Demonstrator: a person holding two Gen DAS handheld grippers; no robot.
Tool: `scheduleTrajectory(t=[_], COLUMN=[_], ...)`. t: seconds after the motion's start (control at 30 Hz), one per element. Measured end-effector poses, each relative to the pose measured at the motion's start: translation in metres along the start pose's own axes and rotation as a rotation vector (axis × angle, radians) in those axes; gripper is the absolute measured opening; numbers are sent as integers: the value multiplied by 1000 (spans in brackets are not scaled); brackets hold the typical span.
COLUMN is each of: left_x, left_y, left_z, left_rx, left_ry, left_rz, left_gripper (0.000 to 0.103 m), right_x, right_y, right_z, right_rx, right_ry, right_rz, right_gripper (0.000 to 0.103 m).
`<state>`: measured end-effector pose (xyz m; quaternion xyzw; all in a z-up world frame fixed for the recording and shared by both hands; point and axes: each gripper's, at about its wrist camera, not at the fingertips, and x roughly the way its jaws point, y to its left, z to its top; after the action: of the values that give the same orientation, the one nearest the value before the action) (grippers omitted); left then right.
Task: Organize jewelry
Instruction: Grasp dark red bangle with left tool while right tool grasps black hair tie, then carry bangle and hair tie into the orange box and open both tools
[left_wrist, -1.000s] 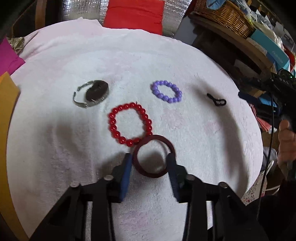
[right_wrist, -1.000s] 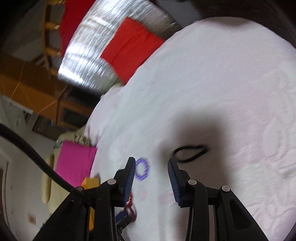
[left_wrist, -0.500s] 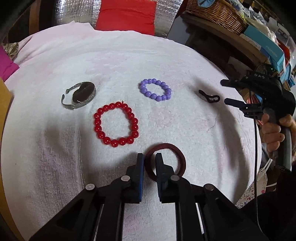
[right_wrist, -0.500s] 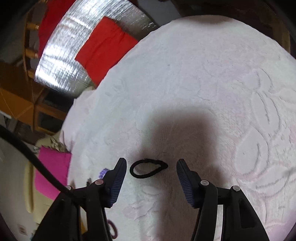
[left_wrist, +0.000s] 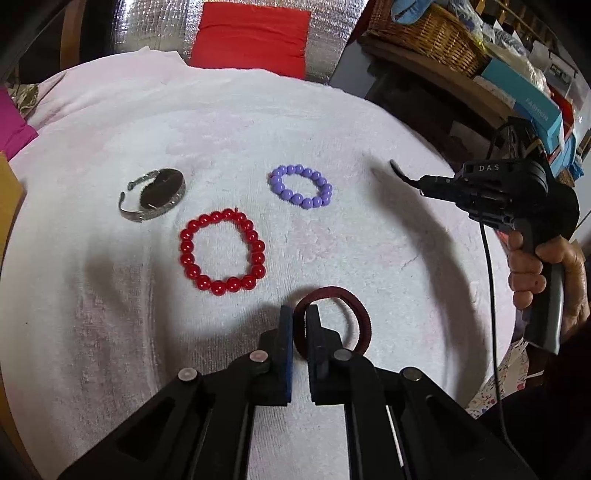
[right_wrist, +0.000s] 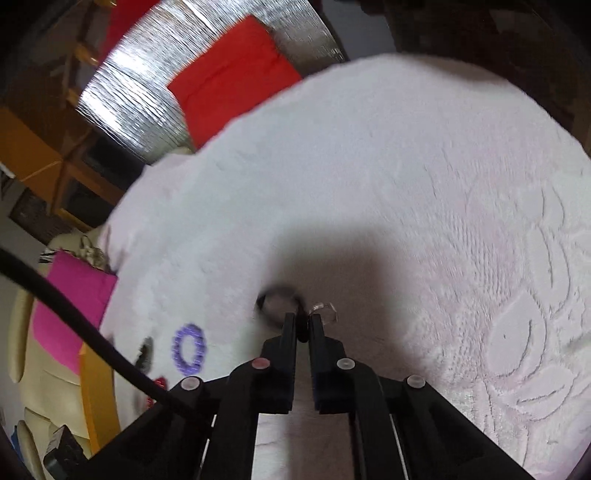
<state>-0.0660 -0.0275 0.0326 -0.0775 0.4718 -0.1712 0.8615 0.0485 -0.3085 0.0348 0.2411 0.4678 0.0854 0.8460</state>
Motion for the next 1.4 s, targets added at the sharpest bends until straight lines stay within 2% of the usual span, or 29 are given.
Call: scheduleTrajectory(t=[0.23,0.6,0.87,1.03,1.27,1.4], left_x=[-41,-124,-169,-191,-216,-216], left_y=[9,60,96,131,191,223], left_z=[-4,-11,-15,-26,-43,-49], left_rx=[-20,-136,-182,-240,-335,-390], left_ry=[-74,-172,-244,-257,-245,-211], left_rz=[18,141,236,309,420,471], left_gripper=[6,6,6,6,6,6], right_x=[-18,-16,-20,-10,16,38], right_y=[16,79,125,180,277,331], right_z=[-7,-24,-46,-67,-108,-134], right_rx=[-12,-97,-116,-179,-304,-399], right_ry=[-19,-9,11,52,169,243], right_rz=[101,212,379,477,612,626], right_gripper=[7,7,7,7,7,7])
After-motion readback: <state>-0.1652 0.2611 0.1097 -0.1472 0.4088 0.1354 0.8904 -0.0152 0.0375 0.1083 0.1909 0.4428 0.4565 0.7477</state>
